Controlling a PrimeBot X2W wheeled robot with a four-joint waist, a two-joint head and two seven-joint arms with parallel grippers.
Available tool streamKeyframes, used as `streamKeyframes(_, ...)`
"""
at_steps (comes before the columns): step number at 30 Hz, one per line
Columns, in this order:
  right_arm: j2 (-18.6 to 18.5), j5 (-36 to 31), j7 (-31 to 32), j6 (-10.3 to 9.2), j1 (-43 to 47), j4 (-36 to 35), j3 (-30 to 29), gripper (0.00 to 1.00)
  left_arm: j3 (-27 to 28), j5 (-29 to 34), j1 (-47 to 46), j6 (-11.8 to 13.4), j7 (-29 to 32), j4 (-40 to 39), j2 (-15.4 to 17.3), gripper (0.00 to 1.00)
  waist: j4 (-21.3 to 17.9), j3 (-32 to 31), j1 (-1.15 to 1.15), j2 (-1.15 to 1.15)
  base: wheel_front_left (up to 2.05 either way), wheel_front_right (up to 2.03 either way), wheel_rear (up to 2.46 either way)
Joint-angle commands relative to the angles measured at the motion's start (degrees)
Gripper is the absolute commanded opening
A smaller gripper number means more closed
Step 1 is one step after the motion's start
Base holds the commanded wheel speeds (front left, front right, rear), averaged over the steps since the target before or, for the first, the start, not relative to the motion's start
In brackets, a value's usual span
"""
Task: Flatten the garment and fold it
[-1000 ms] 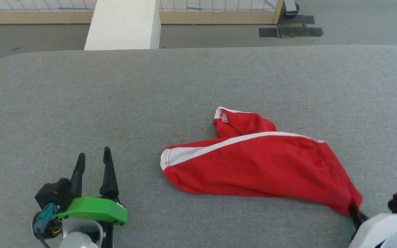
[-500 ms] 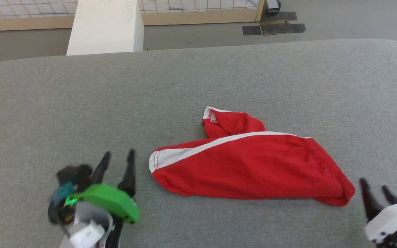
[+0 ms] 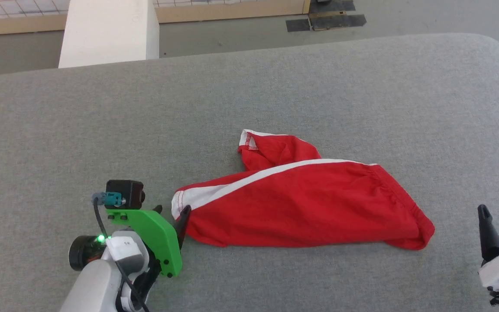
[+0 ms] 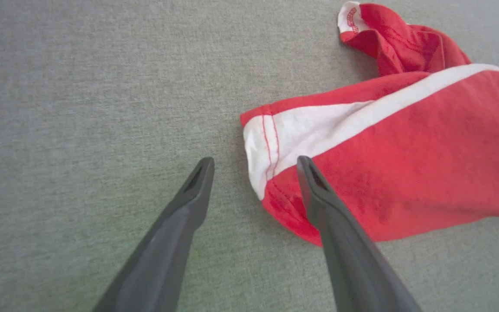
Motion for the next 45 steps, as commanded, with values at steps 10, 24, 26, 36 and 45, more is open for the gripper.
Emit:
streamKeyframes(10, 0.00, -0.26, -1.07, -0.09, -1.18, 0.05, 1.08, 1.00, -0.38, -2.35, -1.16, -2.38, -3.52, 1.25, -1.35, 0.00, 0.41, 0.83, -0.01, 0.00, 0.00, 0.00, 0.00)
streamKeyframes(24, 0.00, -16.54, 13.10, -0.09, -13.48, -1.78, 16.02, 1.00, -0.03, -3.12, 0.73, -1.96, -6.36, -1.27, -1.81, 0.00, 2.06, 2.35, -0.01, 0.00, 0.00, 0.00, 0.00)
streamKeyframes(26, 0.00, -18.82, 15.50, -0.09, -16.17, 0.99, 17.30, 1.00, -0.01, -3.20, 0.89, -1.85, -6.32, -1.68, -1.71, 0.00, 2.20, 2.94, -0.01, 0.00, 0.00, 0.00, 0.00)
streamKeyframes(36, -0.64, -24.34, 22.27, -0.09, -24.16, 14.43, 20.47, 1.00, -0.35, -3.50, -0.31, -2.04, -6.07, -2.49, -1.43, 0.00, 3.37, 5.65, -0.01, 0.00, 0.00, 0.00, 0.00)
streamKeyframes(45, -1.27, -22.44, 26.11, -0.09, -25.94, 18.65, 22.92, 0.38, -0.63, -3.92, -0.53, -1.97, -6.30, -1.97, -1.56, 0.00, 4.06, 6.30, -0.01, 0.00, 0.00, 0.00, 0.00)
